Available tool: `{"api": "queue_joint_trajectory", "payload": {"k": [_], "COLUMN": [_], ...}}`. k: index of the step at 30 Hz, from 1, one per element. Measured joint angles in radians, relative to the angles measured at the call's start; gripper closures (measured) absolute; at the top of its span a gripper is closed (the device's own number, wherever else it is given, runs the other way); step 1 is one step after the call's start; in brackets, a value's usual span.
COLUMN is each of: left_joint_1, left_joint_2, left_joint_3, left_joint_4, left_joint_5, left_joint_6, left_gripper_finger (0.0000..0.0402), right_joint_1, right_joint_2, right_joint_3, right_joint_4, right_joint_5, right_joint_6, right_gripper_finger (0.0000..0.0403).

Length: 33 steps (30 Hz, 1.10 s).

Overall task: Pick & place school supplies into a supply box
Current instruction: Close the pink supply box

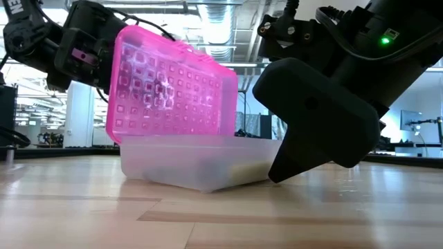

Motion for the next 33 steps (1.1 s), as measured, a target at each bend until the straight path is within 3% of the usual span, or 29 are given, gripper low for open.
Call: {"api": "queue_joint_trajectory", "payload": {"k": [19,33], "left_joint_1": [-0.055,-0.080], "left_joint_2": [0.000,0.009], "left_joint_3": [0.004,0.004], "left_joint_4": [0.038,0.033], "left_joint_5": [-0.002,0.020], "left_joint_6": [0.013,0.065], "left_gripper_finger": [0.0306,0.0306], "right_joint_1": [-0.007,-0.033], "right_joint_2": [0.000,0.000], "right_joint_3": [0.000,0.001], "right_joint_4": [0.005,0.112], "right_joint_5": [0.003,-0.003], "right_joint_6": [-0.003,-0.150], "right_gripper_finger": [0.0403,0.0403]}}
